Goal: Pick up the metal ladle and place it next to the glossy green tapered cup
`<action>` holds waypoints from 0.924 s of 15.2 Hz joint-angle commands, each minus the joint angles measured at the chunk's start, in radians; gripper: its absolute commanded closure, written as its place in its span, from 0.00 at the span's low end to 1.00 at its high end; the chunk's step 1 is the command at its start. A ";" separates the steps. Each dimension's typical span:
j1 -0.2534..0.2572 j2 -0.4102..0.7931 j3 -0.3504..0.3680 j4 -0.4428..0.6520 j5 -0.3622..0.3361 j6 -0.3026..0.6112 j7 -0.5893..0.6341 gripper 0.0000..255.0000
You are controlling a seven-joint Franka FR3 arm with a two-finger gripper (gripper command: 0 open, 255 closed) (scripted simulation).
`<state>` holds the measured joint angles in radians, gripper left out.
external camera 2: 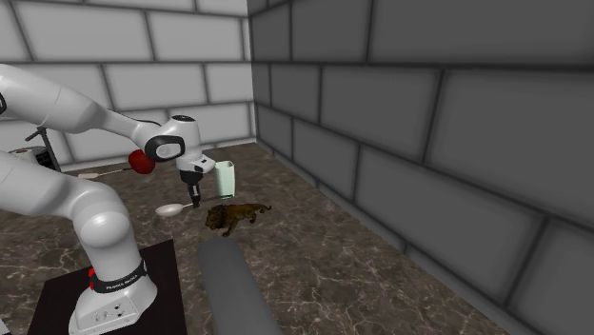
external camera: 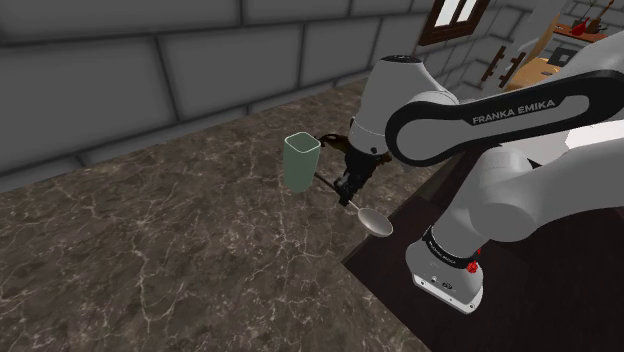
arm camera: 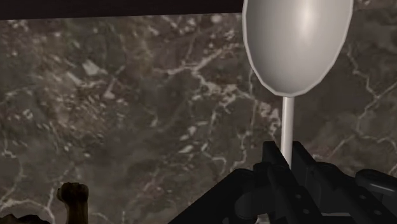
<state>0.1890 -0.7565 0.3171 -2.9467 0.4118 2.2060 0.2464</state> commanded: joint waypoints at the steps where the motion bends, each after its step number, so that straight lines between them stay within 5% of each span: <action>1: 0.000 0.000 0.000 0.000 0.000 0.000 0.000 1.00; 2: 0.000 0.000 0.000 0.000 0.000 0.000 0.000 1.00; 3: 0.000 0.000 0.000 0.000 0.000 0.000 0.000 0.00; 8: 0.000 0.000 0.000 0.000 0.000 0.000 0.000 0.00; 12: -0.025 -0.091 -0.042 0.082 -0.053 -0.173 0.010 0.00; 14: -0.025 -0.091 -0.043 0.082 -0.054 -0.173 0.010 0.00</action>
<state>0.1650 -0.8437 0.2759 -2.8733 0.3613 2.0464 0.2541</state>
